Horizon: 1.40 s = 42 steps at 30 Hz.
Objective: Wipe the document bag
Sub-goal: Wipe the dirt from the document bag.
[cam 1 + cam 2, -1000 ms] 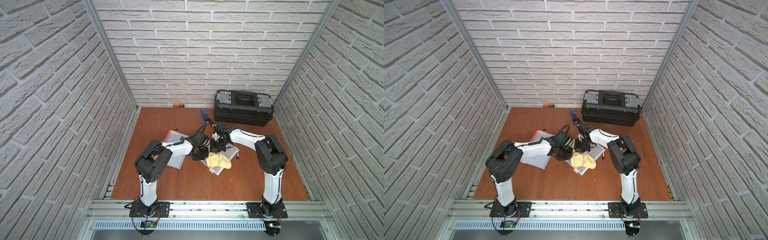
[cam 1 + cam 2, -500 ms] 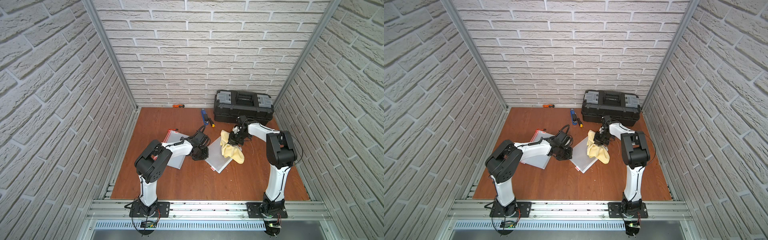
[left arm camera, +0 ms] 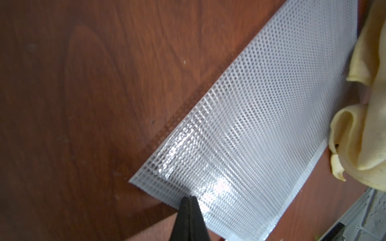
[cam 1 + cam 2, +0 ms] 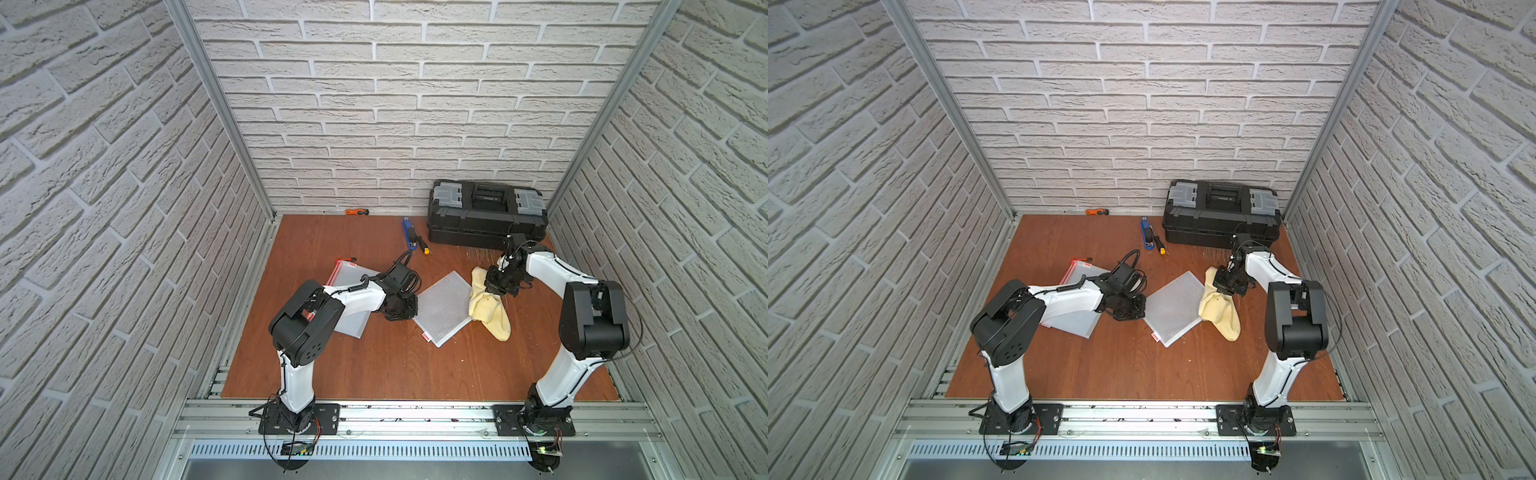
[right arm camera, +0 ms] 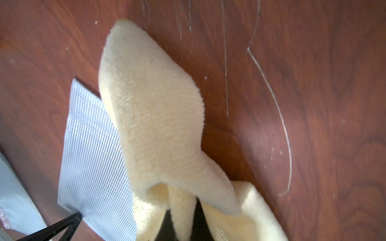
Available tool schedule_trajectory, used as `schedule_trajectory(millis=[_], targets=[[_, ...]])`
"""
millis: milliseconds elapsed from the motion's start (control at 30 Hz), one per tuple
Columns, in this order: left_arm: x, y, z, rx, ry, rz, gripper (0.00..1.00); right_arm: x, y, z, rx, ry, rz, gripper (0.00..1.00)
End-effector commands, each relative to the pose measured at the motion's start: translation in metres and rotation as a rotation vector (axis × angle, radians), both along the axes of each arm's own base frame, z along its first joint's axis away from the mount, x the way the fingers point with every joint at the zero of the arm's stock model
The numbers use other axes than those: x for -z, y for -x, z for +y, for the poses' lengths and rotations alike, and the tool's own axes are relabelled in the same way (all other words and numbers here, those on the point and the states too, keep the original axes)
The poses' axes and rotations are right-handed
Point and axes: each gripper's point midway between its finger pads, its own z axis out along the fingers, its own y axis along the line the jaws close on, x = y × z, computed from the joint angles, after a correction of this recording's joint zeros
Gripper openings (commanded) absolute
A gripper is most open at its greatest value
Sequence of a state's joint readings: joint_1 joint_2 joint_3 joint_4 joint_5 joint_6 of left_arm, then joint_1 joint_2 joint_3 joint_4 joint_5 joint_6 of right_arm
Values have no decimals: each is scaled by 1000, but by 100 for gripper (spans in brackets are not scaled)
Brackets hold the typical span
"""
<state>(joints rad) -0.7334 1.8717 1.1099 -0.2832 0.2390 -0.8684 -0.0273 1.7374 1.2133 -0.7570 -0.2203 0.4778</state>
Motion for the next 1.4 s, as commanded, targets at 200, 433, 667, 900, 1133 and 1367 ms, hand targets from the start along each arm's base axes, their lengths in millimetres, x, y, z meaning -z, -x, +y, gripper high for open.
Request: schedule_trajectory(millis=[200,433,667,900,1133,1367], targets=[[16,17,34,-12,-122,52,0,-94,14,74,-105,-42,-221,3],[16,15,35,-15,-128,53,0,-28,17,165,-260,-99,-100,3],[11,15,41,-25,-137,41,0,24,24,162,-222,-40,-22,3],[15,17,45,-25,-144,50,0,65,33,89,-109,32,94,3],[15,18,52,-36,-149,51,0,52,41,15,3,102,111,2],[19,20,52,-38,-145,62,0,21,54,-12,29,186,99,2]])
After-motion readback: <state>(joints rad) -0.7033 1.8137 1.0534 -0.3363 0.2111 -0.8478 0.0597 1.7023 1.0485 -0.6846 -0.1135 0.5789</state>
